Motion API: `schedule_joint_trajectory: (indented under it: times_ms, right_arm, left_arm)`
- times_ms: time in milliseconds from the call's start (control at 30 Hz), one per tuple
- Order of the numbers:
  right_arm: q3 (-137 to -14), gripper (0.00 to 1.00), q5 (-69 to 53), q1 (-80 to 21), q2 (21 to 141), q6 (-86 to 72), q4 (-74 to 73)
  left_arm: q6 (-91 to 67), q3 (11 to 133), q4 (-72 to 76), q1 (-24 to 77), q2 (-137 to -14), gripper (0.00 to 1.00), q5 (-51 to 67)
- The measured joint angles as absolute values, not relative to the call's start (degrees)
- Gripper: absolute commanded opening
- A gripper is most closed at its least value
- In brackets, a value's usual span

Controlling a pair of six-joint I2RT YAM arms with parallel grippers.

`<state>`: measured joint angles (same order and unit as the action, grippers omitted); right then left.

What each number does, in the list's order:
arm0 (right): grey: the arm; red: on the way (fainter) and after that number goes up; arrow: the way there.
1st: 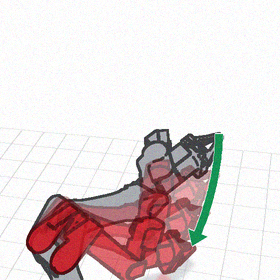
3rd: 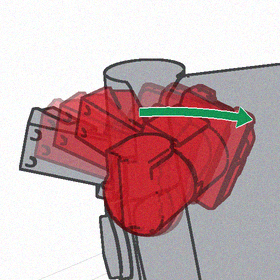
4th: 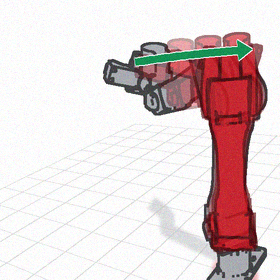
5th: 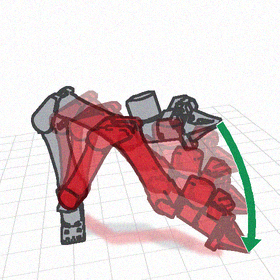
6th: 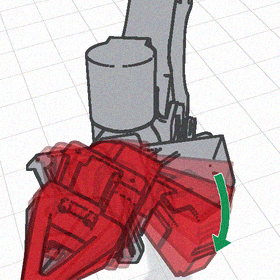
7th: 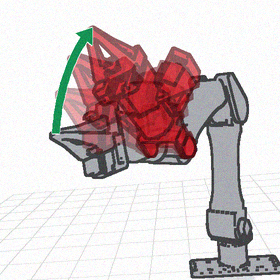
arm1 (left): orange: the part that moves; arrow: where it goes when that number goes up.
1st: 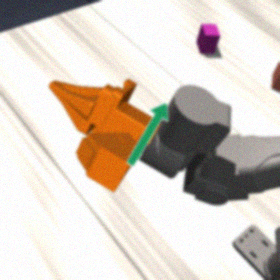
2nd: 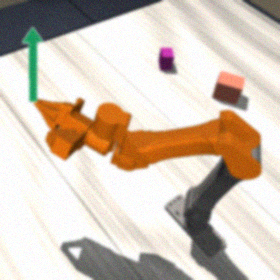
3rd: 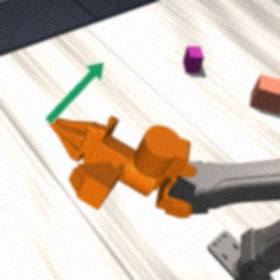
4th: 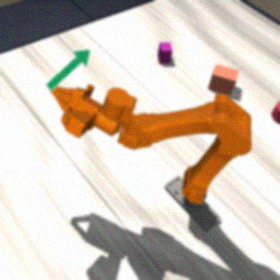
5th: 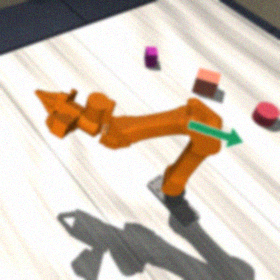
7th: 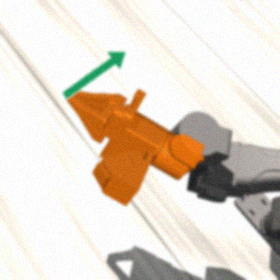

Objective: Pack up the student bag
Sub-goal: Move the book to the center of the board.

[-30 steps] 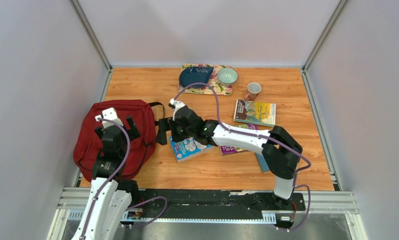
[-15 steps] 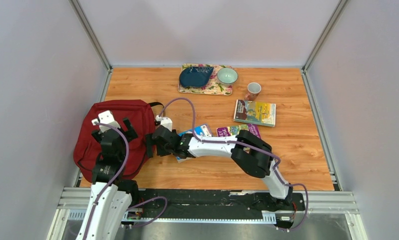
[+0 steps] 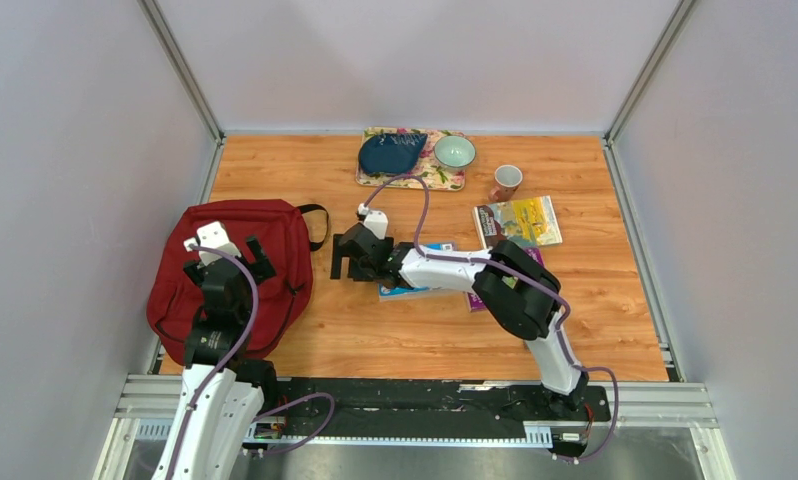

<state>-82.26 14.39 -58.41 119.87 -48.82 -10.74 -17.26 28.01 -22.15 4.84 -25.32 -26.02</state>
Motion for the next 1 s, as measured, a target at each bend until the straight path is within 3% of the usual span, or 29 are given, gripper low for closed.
schedule_joint_trajectory:
  times_ms: [500,1000]
  right_arm:
    - [-79.8,1.0,17.3,-51.1,117.6,-43.5,-13.8]
    - [-68.8,1.0,15.9,-42.1,109.4,-37.6,-14.1]
  left_arm:
    - [-17.2,28.0,-22.1,4.7,-26.0,0.99,-25.6]
    - [-17.2,28.0,-22.1,4.3,-27.6,0.99,-23.4]
